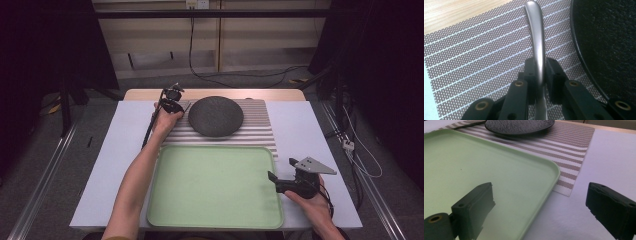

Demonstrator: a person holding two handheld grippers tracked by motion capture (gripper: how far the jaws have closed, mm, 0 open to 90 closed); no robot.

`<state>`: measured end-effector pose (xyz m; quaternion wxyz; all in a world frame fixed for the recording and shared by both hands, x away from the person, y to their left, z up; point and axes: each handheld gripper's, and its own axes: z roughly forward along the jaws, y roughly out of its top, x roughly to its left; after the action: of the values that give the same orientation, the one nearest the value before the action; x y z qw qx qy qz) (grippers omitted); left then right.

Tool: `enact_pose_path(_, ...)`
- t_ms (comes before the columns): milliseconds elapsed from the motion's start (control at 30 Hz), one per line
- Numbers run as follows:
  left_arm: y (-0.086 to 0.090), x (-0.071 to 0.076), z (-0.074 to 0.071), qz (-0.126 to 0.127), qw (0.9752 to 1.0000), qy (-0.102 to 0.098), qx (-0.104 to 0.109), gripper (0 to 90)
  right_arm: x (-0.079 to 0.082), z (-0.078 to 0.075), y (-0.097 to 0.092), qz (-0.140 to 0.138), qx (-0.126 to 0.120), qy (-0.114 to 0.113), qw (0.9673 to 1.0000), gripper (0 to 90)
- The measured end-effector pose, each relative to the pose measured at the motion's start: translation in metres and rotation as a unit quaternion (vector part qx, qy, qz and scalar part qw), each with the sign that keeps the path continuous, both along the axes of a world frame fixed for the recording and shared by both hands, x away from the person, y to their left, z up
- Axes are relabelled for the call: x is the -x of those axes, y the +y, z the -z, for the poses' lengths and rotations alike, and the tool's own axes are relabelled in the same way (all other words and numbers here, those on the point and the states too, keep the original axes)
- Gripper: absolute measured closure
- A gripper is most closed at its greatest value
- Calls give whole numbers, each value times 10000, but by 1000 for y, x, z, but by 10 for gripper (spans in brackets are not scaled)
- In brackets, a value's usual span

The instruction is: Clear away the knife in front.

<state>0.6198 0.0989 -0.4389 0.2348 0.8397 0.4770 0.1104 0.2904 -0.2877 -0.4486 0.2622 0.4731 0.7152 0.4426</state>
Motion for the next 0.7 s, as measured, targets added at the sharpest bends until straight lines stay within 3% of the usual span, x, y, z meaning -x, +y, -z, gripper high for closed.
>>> enact_pose_path(200, 4, 1, -3, -112, 9999, 81, -54, 798, 0, 0, 0, 12, 15, -14, 10000, 76)
enact_pose_path(700, 13, 10, -18, -3, 10000, 10, -68, 798, 0, 0, 1, 24, 30, -14, 10000, 76)
